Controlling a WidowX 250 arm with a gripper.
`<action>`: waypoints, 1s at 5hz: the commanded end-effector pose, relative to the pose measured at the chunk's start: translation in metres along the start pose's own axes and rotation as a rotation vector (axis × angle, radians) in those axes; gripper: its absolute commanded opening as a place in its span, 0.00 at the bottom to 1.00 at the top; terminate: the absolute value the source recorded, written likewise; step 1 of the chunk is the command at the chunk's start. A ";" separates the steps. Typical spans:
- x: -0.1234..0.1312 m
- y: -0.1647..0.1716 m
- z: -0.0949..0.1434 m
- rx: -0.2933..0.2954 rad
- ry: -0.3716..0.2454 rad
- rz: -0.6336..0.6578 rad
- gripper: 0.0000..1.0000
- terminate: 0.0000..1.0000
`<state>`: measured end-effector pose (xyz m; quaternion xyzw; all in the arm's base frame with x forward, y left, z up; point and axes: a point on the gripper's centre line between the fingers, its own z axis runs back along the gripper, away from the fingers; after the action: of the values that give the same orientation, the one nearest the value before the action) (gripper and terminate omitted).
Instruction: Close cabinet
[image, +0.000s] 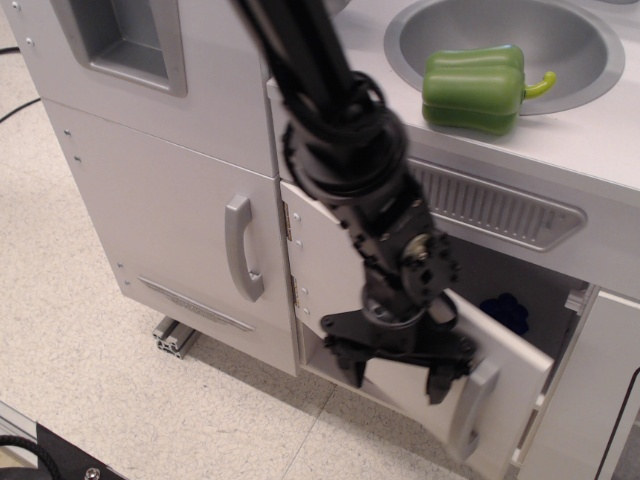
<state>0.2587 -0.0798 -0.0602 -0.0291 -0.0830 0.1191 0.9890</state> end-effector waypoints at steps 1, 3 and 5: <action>0.041 -0.031 0.003 -0.035 -0.105 0.096 1.00 0.00; 0.060 -0.041 0.005 -0.046 -0.165 0.146 1.00 0.00; -0.001 -0.003 0.041 -0.033 -0.109 0.024 1.00 0.00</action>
<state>0.2409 -0.0821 -0.0396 -0.0280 -0.1150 0.1343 0.9838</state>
